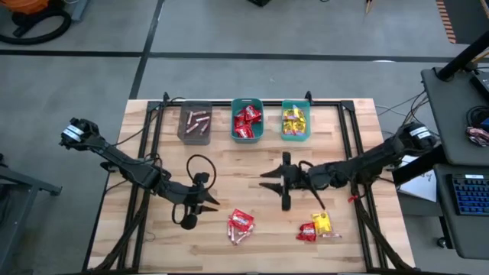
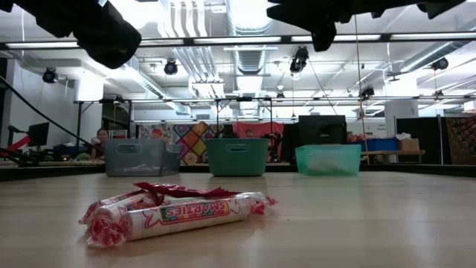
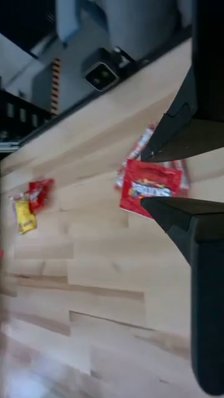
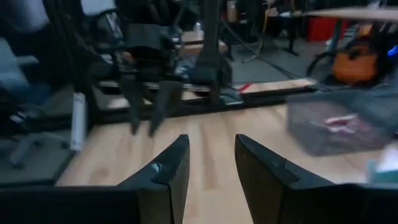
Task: Sort candy
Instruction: Put the white candy on the black bin
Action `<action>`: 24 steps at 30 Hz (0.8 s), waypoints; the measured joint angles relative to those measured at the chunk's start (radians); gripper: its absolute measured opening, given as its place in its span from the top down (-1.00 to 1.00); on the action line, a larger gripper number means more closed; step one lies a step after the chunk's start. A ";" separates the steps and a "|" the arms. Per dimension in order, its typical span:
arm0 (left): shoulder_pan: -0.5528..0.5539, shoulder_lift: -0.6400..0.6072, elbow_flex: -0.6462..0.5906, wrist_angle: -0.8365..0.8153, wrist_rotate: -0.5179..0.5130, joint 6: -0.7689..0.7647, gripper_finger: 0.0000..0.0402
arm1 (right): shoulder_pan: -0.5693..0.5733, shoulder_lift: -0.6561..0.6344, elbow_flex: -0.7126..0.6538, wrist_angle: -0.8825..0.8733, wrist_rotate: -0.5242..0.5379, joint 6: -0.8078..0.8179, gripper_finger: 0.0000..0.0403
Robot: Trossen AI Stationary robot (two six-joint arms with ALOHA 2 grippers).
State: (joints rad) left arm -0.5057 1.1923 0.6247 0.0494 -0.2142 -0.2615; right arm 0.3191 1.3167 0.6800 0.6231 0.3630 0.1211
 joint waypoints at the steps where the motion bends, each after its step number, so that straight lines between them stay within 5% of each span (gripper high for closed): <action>1: -0.001 0.000 -0.007 0.018 0.000 -0.016 0.58 | 0.002 0.016 -0.004 0.025 -0.003 0.040 0.41; 7: -0.014 0.020 -0.024 0.024 -0.004 -0.212 0.58 | 0.028 0.092 0.043 -0.072 -0.212 0.481 0.41; 12: -0.048 0.103 -0.015 0.014 0.050 -0.561 0.57 | 0.093 0.143 0.166 -0.451 -0.320 0.774 0.41; 18: -0.106 0.260 0.055 0.000 0.050 -0.820 0.57 | 0.149 0.219 0.388 -1.109 -0.313 0.884 0.41; 24: -0.107 0.430 0.181 -0.017 0.008 -0.855 0.57 | 0.172 0.307 0.527 -1.320 -0.250 0.819 0.41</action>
State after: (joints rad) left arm -0.6129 1.6224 0.8059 0.0328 -0.2059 -1.1166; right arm 0.4908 1.6232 1.2070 -0.6969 0.1131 0.9398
